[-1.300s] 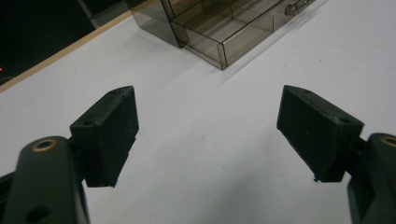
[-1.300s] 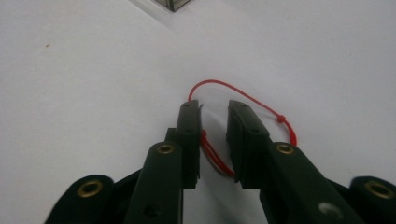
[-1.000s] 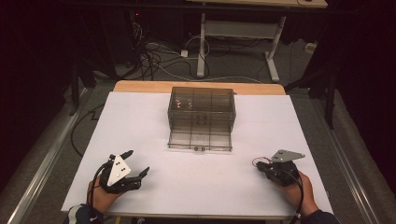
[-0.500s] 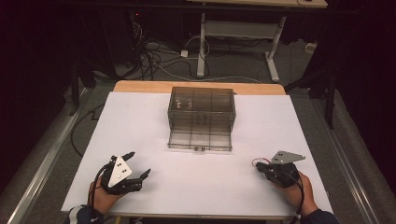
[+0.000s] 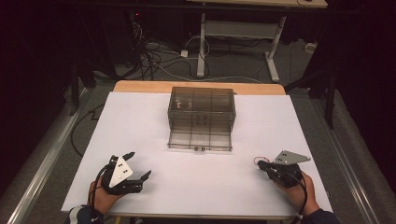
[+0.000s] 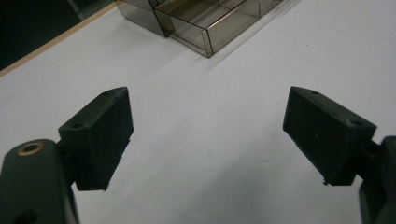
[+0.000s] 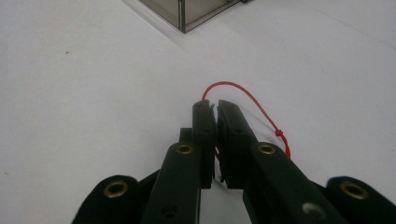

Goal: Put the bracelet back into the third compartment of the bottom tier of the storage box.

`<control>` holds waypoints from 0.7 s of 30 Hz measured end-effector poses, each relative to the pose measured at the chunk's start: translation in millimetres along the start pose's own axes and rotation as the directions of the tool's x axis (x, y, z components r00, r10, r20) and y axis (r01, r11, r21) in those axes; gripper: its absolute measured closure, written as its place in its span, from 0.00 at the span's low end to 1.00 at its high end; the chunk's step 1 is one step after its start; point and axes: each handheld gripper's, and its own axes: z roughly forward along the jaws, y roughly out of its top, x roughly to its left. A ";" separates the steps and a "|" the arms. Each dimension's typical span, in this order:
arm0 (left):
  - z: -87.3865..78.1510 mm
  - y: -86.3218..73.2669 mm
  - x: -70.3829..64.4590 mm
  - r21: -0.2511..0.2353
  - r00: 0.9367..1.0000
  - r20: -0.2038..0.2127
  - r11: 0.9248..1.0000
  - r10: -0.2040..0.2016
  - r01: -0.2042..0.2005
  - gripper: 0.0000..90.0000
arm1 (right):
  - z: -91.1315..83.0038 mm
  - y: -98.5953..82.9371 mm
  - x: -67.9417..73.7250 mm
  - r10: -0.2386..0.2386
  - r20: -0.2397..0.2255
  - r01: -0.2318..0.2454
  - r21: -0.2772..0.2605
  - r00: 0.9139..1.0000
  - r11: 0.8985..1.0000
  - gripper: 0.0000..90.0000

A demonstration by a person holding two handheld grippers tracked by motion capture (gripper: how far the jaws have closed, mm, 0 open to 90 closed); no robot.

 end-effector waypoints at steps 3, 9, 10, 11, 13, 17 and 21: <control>0.2 0.2 0.8 -0.001 1.000 0.001 1.000 -0.002 0.002 0.17 | -3.0 -0.7 1.9 -0.006 0.002 0.006 -0.009 1.000 1.000 0.96; 0.4 0.9 -1.1 0.001 1.000 0.001 1.000 0.012 -0.012 0.17 | -15.4 -0.8 3.0 -0.007 0.001 0.007 -0.058 1.000 0.998 0.96; 0.6 0.9 -1.1 0.002 1.000 0.000 1.000 0.013 -0.013 0.17 | -16.6 -0.5 3.0 -0.006 0.001 0.006 -0.063 1.000 0.998 0.96; 0.6 0.8 -0.9 0.002 1.000 0.001 1.000 0.012 -0.012 0.17 | -17.4 -0.1 3.0 -0.007 0.003 0.007 -0.068 1.000 0.998 0.96; 0.4 0.7 -0.9 0.002 1.000 -0.001 1.000 0.012 -0.012 0.17 | -18.7 0.4 2.9 -0.007 0.002 0.007 -0.074 1.000 0.997 0.96; 0.4 0.7 -1.0 0.002 1.000 -0.002 1.000 0.010 -0.010 0.17 | -19.7 1.1 3.4 -0.008 0.002 0.008 -0.080 1.000 0.997 0.96; 1.0 1.2 -1.9 0.002 1.000 -0.002 1.000 0.012 -0.012 0.17 | -22.9 2.2 3.8 -0.007 0.003 0.008 -0.097 1.000 0.995 0.96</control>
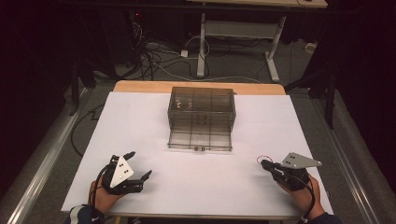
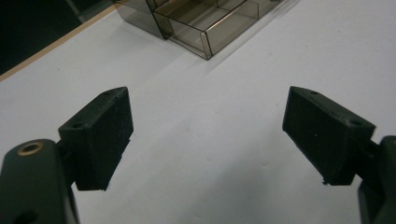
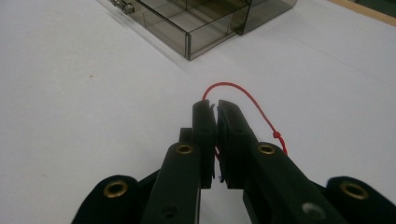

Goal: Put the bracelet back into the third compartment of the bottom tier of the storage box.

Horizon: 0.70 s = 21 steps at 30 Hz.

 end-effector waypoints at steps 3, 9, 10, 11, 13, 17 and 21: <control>0.0 0.1 -0.1 0.000 1.000 0.000 1.000 0.000 0.000 0.17 | -1.9 1.3 0.1 -0.002 0.002 0.002 -0.011 1.000 1.000 0.96; -0.4 0.4 -0.4 -0.004 1.000 0.001 1.000 0.000 0.000 0.17 | -5.2 3.7 1.6 -0.005 0.003 0.005 -0.025 1.000 1.000 0.96; -0.5 0.5 -0.4 -0.005 1.000 0.001 1.000 0.000 0.000 0.17 | -5.8 4.3 2.0 -0.006 0.004 0.006 -0.028 1.000 1.000 0.96; -0.6 0.7 -0.3 -0.005 1.000 0.001 1.000 0.000 0.000 0.17 | -6.4 5.0 2.5 -0.005 0.004 0.005 -0.029 1.000 1.000 0.96; -1.0 0.6 -0.1 -0.008 1.000 0.000 1.000 -0.001 0.001 0.17 | -7.4 6.1 2.8 -0.007 0.004 0.007 -0.037 1.000 0.999 0.96; -1.9 0.8 0.4 -0.013 1.000 -0.002 1.000 -0.006 0.006 0.17 | -10.1 8.0 2.3 0.001 0.006 0.000 -0.051 1.000 0.999 0.96; -1.4 0.7 0.1 -0.008 1.000 0.000 1.000 0.000 0.000 0.17 | -13.6 9.4 2.9 -0.007 0.017 0.009 -0.078 1.000 0.997 0.96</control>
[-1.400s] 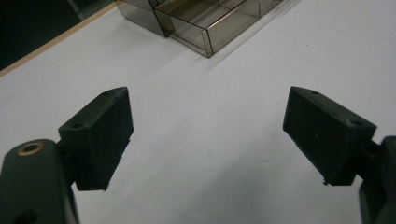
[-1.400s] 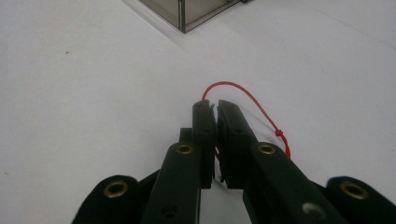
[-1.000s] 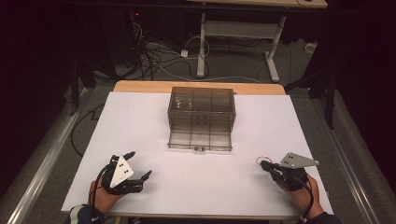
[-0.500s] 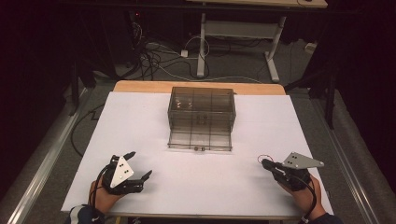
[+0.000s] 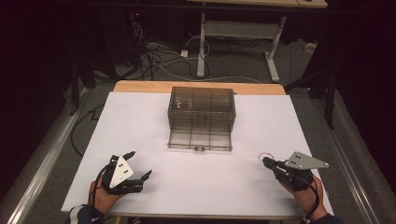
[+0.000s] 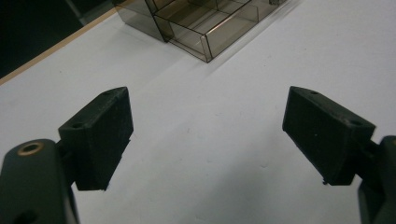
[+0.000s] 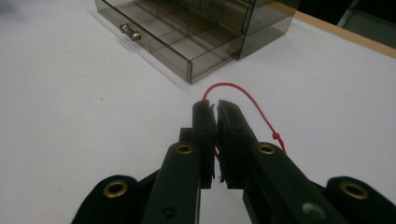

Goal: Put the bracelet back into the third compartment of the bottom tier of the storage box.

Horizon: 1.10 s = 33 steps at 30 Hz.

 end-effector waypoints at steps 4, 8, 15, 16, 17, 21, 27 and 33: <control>1.1 -0.3 -0.4 0.005 1.000 0.003 1.000 -0.002 0.002 0.17 | -2.9 2.4 0.6 -0.004 0.009 0.004 -0.021 1.000 1.000 0.96; 0.8 -0.1 0.4 0.002 1.000 0.002 1.000 -0.004 0.004 0.17 | -3.3 4.9 -1.4 -0.003 0.011 0.003 -0.025 1.000 1.000 0.96; 0.8 -0.3 0.0 0.004 1.000 0.002 1.000 0.000 0.000 0.17 | -3.2 10.4 0.0 -0.022 0.010 0.022 -0.034 1.000 0.999 0.97; 0.7 -0.2 0.2 0.002 1.000 0.002 1.000 -0.001 0.001 0.17 | -3.2 10.4 0.0 -0.022 0.010 0.022 -0.034 1.000 0.999 0.97; 0.9 -0.1 0.5 0.002 1.000 0.004 1.000 -0.003 0.003 0.17 | -2.8 11.5 -0.3 -0.016 0.009 0.017 -0.041 1.000 0.999 0.96; 1.6 -0.5 -0.3 0.006 1.000 0.005 1.000 0.004 -0.004 0.17 | -1.3 12.6 0.1 -0.022 0.008 0.022 -0.041 1.000 0.999 0.97; 1.8 0.0 -0.7 0.006 1.000 0.006 1.000 0.009 -0.009 0.17 | 0.1 14.4 -0.8 -0.020 0.013 0.021 -0.051 1.000 0.998 0.97; 1.6 0.2 -0.8 0.006 1.000 0.004 1.000 0.011 -0.011 0.17 | 5.5 22.3 -0.8 -0.031 0.003 0.032 -0.058 1.000 0.998 0.97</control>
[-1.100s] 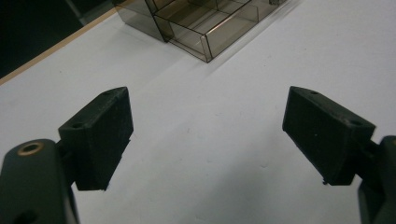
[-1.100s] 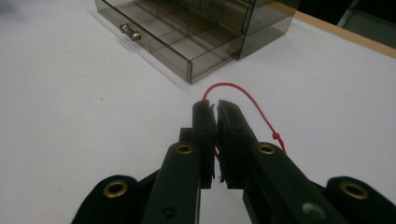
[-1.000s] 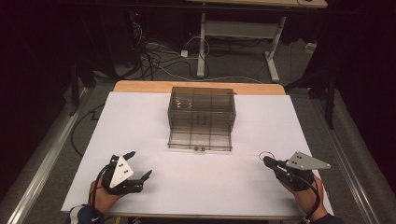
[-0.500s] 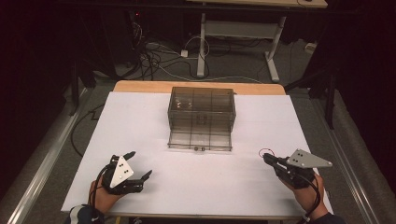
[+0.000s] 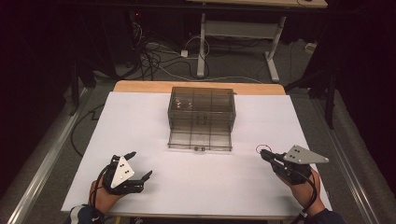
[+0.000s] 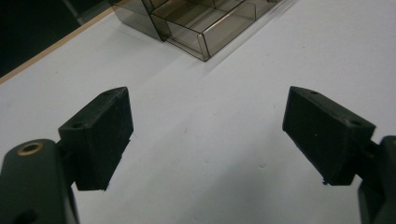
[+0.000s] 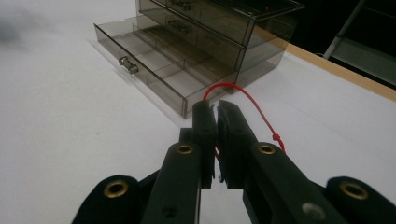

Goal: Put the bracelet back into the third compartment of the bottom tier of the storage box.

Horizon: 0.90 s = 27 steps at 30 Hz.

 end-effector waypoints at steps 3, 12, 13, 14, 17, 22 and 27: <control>0.7 0.0 -0.3 0.005 1.000 0.001 1.000 0.002 -0.002 0.17 | 2.7 2.7 0.8 -0.010 -0.004 0.010 -0.002 1.000 1.000 0.97; -0.3 0.3 -1.1 0.002 1.000 -0.002 1.000 0.006 -0.006 0.17 | 15.3 13.8 4.5 -0.020 -0.017 0.020 -0.013 1.000 1.000 0.97; -0.1 0.4 -1.0 0.002 1.000 -0.002 1.000 0.007 -0.007 0.17 | 16.6 15.2 5.1 -0.025 -0.020 0.024 -0.011 1.000 1.000 0.97; 0.2 0.3 -1.0 0.003 1.000 -0.001 1.000 0.005 -0.005 0.17 | 18.3 16.5 5.6 -0.029 -0.021 0.029 -0.012 0.999 1.000 0.97; 0.0 0.3 -1.5 0.003 1.000 -0.001 1.000 0.008 -0.008 0.17 | 23.3 19.8 7.2 -0.039 -0.028 0.039 -0.012 0.999 0.999 0.97; -0.2 0.1 -1.9 0.004 1.000 0.002 1.000 0.008 -0.008 0.17 | 32.9 25.4 10.6 -0.050 -0.047 0.050 -0.009 0.998 0.999 0.97; -0.4 0.1 -2.1 0.005 1.000 0.003 1.000 0.012 -0.012 0.17 | 37.4 28.8 12.7 -0.061 -0.056 0.060 -0.011 0.997 0.998 0.97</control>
